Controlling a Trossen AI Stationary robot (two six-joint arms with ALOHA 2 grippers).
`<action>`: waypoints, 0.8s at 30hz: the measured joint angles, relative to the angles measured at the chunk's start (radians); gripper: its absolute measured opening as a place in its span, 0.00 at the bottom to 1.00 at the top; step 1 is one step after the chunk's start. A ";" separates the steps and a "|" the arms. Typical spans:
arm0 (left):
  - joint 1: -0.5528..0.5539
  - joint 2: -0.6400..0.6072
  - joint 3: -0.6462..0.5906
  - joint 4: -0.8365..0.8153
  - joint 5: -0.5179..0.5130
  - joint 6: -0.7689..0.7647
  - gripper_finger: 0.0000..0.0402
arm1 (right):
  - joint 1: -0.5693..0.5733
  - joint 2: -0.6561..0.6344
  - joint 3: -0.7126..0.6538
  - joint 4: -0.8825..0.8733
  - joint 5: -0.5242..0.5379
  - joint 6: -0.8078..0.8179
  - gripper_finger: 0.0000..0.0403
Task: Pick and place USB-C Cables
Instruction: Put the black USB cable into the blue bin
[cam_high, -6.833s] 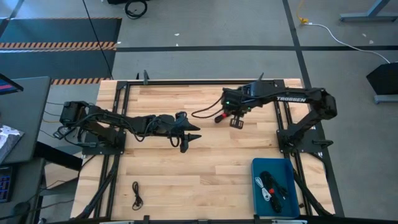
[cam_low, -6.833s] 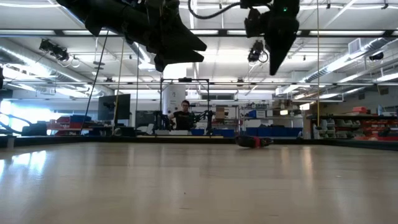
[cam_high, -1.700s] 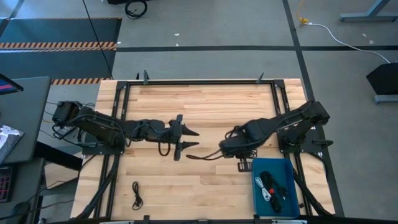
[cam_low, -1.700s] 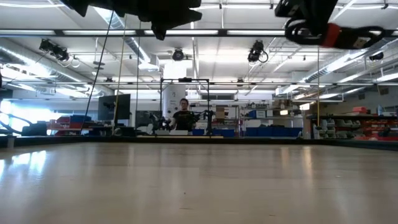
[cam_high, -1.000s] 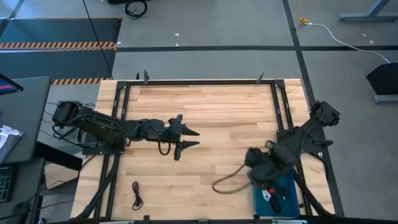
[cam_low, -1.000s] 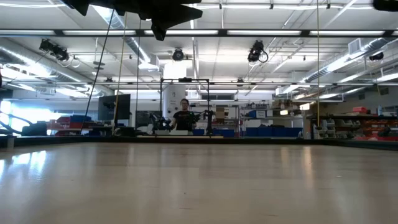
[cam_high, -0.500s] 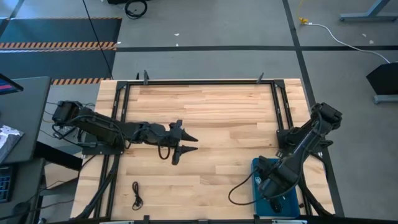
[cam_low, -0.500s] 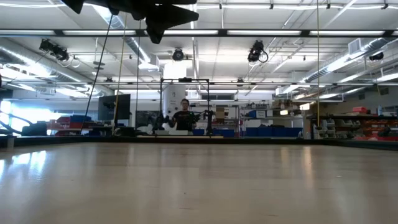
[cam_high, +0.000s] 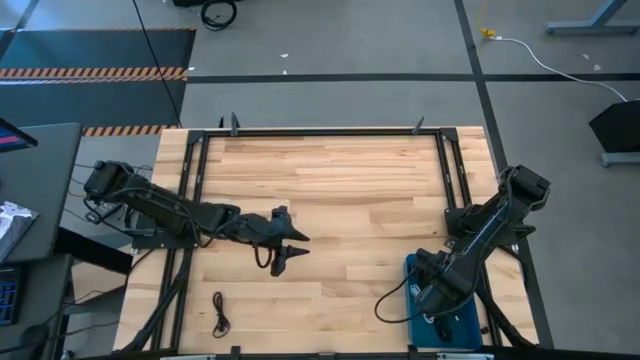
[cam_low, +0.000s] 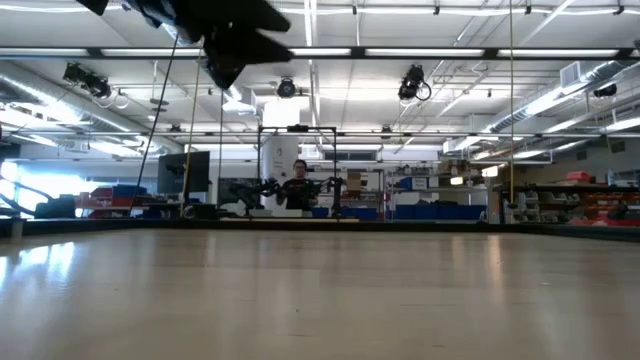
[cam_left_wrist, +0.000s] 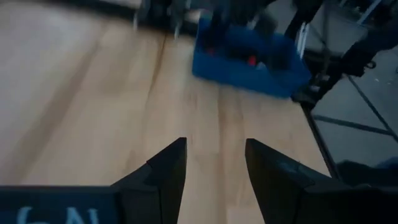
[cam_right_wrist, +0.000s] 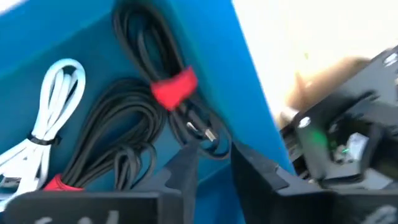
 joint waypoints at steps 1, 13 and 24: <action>-0.005 0.000 0.000 -0.029 0.011 -0.031 0.43 | 0.004 0.000 0.015 -0.020 0.023 -0.003 0.28; -0.154 -0.038 0.001 -0.293 0.210 -0.607 0.43 | 0.096 -0.002 0.282 -0.099 0.476 -0.052 0.48; -0.357 -0.042 0.001 -0.545 0.343 -1.228 0.43 | 0.086 -0.002 0.292 0.030 0.775 -0.301 0.51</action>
